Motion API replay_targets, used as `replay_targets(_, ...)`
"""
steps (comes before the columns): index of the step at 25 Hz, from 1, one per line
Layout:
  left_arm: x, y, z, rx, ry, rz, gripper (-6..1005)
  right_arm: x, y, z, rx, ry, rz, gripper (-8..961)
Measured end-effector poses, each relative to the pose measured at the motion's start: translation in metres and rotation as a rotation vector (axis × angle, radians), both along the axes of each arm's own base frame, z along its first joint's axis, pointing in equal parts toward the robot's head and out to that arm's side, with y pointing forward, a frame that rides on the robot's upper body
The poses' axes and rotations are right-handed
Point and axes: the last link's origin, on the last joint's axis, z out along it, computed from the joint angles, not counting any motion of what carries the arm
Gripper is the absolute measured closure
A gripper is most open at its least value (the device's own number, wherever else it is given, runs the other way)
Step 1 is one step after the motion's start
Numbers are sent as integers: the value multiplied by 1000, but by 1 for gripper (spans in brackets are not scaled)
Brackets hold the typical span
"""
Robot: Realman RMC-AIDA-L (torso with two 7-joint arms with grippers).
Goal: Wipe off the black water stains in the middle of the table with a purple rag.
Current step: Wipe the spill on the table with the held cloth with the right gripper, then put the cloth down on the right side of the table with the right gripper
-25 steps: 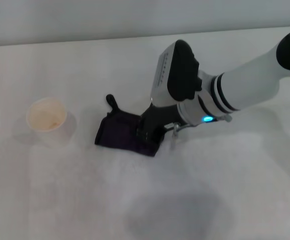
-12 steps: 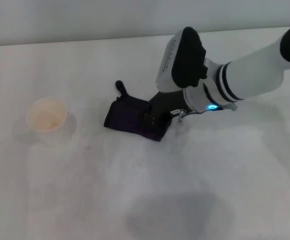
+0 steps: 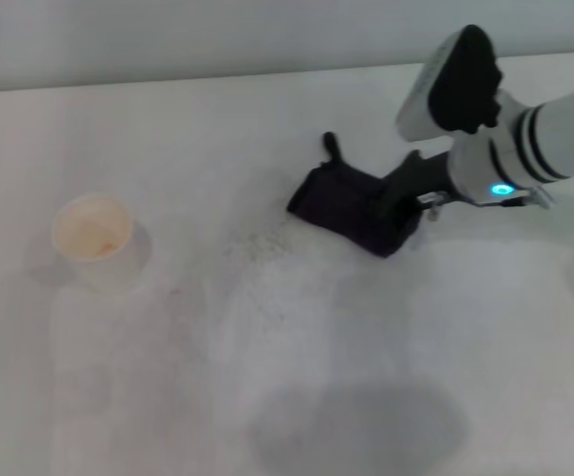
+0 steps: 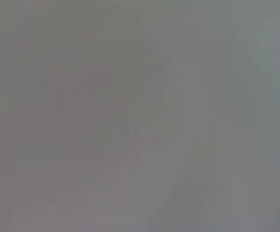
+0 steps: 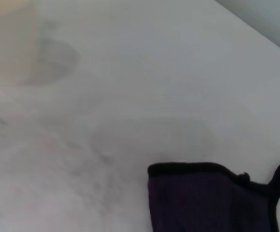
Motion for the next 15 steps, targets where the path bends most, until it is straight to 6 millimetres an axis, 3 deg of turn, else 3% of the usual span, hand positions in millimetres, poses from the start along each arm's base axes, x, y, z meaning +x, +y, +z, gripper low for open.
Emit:
replay_targets(7, 0, 1, 1, 1, 3, -1, 123, 19, -15, 24, 29, 63, -94, 890)
replay_targets(15, 0, 1, 0, 0, 2, -1, 124, 16, -29, 15, -48, 78, -99, 890)
